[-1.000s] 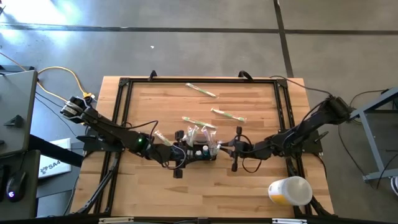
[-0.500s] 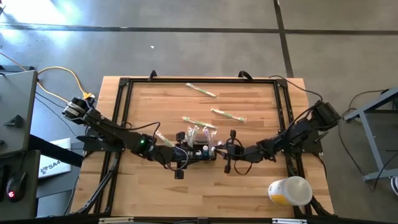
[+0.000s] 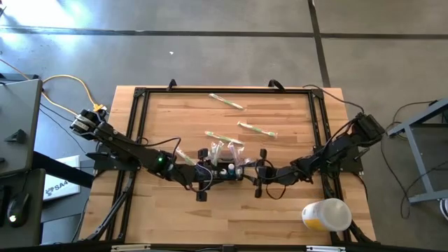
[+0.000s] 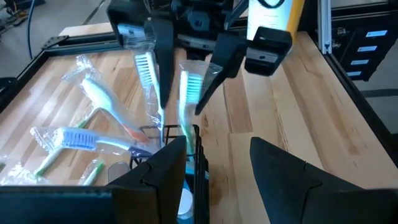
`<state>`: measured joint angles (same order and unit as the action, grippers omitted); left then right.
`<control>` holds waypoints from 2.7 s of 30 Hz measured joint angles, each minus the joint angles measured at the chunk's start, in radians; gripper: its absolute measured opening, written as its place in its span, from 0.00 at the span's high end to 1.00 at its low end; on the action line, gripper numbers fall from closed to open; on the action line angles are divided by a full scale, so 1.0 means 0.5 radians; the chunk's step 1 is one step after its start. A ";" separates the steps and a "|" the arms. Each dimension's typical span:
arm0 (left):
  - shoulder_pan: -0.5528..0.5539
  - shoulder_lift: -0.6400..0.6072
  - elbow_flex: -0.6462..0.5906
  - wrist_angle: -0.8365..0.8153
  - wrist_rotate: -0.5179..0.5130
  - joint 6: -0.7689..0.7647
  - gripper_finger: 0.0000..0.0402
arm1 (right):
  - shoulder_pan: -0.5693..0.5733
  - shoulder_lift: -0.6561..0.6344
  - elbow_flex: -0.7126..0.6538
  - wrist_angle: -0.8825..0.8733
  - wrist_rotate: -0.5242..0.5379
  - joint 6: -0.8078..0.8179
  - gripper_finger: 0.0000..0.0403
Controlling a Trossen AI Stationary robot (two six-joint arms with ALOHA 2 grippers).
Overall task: Pick & Place toothbrushing station
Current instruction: Put the green toothbrush into the wire organizer
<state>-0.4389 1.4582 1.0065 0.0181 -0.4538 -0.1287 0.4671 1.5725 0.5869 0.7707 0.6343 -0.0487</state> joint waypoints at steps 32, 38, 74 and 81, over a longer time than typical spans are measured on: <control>0.000 -0.001 0.000 -0.139 0.002 -0.015 0.57 | 0.361 -1.257 0.002 -1.062 0.698 -0.255 0.61; 0.000 -0.001 0.000 -0.149 0.002 -0.016 0.57 | 0.029 -1.465 0.003 -1.287 0.388 0.021 0.65; -0.001 -0.002 0.000 -0.260 0.165 -0.100 0.57 | -1.685 -0.503 0.002 -1.839 -0.936 0.667 0.66; 0.000 -0.002 0.000 -0.268 0.172 -0.114 0.57 | -1.723 -0.334 0.002 -1.817 -1.023 0.617 0.66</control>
<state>-0.4389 1.4570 1.0065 -0.1161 -0.3679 -0.1856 -0.3943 1.4054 0.5880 -0.1379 0.1229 0.2599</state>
